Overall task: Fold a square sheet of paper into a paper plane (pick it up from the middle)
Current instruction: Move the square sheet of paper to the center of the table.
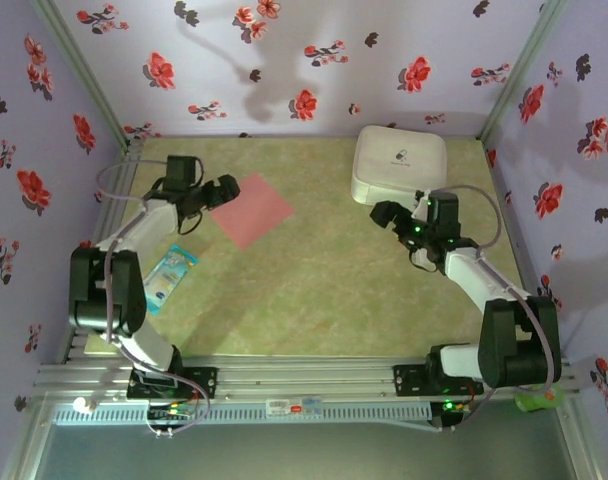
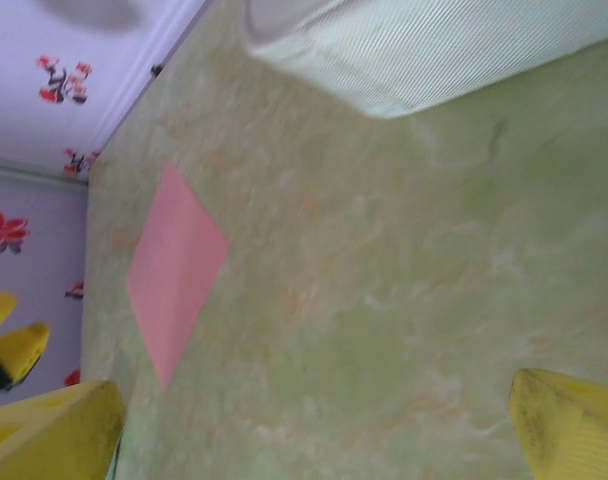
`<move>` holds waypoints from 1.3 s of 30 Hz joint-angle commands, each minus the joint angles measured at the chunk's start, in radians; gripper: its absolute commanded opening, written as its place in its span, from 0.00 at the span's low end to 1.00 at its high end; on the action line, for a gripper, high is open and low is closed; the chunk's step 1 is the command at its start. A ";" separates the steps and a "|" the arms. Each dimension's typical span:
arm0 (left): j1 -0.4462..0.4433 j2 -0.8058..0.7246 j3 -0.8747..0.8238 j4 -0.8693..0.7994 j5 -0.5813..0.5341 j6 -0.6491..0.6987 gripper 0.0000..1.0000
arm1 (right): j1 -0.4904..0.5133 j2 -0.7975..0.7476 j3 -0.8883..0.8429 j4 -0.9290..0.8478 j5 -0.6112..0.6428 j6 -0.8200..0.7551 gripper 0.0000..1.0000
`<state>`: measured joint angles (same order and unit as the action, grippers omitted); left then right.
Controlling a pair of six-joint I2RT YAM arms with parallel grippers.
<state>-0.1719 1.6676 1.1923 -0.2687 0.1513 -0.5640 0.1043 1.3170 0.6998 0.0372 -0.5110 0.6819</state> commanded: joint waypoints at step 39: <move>-0.307 0.444 0.278 -0.262 0.028 0.031 1.00 | 0.066 0.102 0.096 -0.074 0.000 0.061 0.99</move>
<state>-0.4347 2.1166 1.5452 -0.4969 0.1387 -0.5659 0.1638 1.4086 0.7788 -0.0257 -0.5266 0.7200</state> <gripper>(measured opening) 0.997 0.993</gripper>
